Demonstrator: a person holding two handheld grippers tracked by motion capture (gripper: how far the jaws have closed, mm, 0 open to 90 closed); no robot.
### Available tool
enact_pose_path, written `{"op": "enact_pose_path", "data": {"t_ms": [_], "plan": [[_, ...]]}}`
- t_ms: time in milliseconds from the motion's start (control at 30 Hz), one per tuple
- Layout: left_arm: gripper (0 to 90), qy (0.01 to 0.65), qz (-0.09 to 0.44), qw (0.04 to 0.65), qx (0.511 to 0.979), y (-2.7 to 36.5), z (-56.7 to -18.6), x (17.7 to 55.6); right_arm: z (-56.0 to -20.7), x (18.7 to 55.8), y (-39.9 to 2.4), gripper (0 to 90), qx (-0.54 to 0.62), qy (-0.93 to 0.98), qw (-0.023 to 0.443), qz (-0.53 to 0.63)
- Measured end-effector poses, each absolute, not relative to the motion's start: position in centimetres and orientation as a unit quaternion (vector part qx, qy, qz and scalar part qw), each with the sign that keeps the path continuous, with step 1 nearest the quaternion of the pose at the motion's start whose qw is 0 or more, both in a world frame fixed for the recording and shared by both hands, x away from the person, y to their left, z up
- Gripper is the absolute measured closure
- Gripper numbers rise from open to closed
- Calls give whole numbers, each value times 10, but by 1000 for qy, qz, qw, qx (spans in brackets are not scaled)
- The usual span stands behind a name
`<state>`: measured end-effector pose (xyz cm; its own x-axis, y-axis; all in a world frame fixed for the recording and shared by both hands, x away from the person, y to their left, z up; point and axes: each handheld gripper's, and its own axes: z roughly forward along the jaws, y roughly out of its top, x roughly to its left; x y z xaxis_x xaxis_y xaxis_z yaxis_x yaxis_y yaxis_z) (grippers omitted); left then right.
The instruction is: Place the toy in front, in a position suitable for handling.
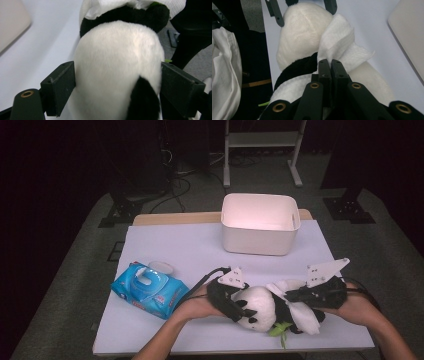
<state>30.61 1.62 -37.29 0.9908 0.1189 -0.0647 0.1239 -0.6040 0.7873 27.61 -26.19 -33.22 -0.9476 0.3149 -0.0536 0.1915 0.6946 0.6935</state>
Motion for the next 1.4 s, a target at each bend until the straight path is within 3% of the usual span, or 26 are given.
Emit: {"op": "enact_pose_path", "data": {"t_ms": [67, 200, 367, 567, 967, 1133, 1400], "plan": [[185, 62, -4, 436, 898, 12, -375, 307, -333, 276, -263, 870, 140, 915, 83, 369], [407, 52, 16, 440, 896, 12, -372, 309, -332, 279, -263, 871, 139, 915, 90, 367], [476, 47, 48, 461, 885, 18, -355, 325, -319, 293, -264, 872, 141, 908, 103, 382], [479, -5, 159, 445, 881, 29, -320, 342, -295, 321, -252, 871, 141, 903, 134, 382], [425, 9, 127, 462, 878, 58, -381, 332, -324, 324, -211, 870, 113, 924, 95, 354], [415, 13, 126, 473, 872, 68, -386, 328, -315, 340, -191, 871, 99, 928, 93, 348], [380, 3, 134, 469, 873, 66, -386, 324, -315, 349, -195, 870, 114, 932, 80, 335]]}}
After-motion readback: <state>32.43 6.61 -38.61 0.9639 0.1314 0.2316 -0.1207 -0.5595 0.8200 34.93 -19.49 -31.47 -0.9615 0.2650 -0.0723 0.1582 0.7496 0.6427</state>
